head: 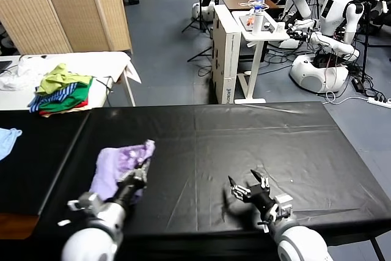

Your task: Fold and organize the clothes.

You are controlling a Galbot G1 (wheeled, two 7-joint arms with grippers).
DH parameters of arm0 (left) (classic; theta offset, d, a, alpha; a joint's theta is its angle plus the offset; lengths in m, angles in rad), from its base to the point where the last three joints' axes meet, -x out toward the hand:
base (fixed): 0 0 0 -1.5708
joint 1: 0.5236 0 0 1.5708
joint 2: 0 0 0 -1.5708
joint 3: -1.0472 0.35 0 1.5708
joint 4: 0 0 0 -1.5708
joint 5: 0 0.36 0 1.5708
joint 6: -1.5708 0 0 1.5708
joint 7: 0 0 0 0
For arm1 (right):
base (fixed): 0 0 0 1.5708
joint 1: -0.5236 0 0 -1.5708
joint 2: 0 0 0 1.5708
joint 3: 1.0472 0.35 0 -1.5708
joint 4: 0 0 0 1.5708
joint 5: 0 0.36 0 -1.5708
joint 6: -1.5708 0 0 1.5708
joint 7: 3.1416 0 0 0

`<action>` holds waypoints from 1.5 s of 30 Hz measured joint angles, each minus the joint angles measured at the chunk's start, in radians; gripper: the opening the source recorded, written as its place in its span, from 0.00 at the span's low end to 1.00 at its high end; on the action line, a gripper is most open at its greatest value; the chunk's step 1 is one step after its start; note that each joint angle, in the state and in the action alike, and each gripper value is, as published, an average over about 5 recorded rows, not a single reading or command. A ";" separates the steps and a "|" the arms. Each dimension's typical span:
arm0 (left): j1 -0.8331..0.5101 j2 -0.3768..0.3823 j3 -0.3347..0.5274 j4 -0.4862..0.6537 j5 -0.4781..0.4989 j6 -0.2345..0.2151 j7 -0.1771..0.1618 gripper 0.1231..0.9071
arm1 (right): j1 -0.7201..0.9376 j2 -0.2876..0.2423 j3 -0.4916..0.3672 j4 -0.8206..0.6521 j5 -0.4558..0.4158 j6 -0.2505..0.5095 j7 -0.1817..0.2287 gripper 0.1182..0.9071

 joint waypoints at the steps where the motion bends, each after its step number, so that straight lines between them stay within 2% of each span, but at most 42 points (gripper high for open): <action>1: -0.006 -0.018 0.018 0.010 0.003 0.000 0.001 0.06 | 0.001 -0.001 0.001 0.000 0.000 0.000 0.000 1.00; 7: -0.036 -0.104 0.098 0.056 0.016 -0.001 0.007 0.06 | 0.002 0.002 -0.002 -0.003 0.000 -0.001 0.001 1.00; 13: -0.045 -0.152 0.139 0.103 0.100 -0.013 0.029 0.08 | 0.007 -0.002 -0.016 0.004 0.034 -0.014 0.002 1.00; 16: -0.044 -0.158 0.148 0.113 0.114 -0.016 0.041 0.23 | 0.022 -0.013 -0.031 0.010 0.097 -0.040 0.016 1.00; 21: -0.032 -0.151 0.143 0.101 0.085 -0.010 0.082 0.64 | 0.063 -0.028 -0.069 0.010 0.240 -0.095 0.063 1.00; 25: -0.023 -0.124 0.118 0.074 0.098 -0.020 0.105 0.91 | 0.112 -0.027 -0.118 -0.007 0.330 -0.116 0.092 1.00; 28: -0.021 -0.090 0.088 0.058 0.137 -0.041 0.110 0.99 | 0.156 -0.017 -0.168 -0.029 0.358 -0.119 0.100 1.00; 36: 0.027 -0.003 0.005 0.013 0.219 -0.080 0.122 1.00 | 0.247 0.020 -0.289 -0.099 0.363 -0.122 0.113 0.99; 39: 0.052 0.008 -0.017 -0.005 0.238 -0.089 0.123 1.00 | 0.256 0.027 -0.307 -0.121 0.362 -0.121 0.116 0.88; 45: 0.090 0.020 -0.058 -0.040 0.254 -0.102 0.125 1.00 | 0.269 0.044 -0.322 -0.149 0.362 -0.120 0.113 0.42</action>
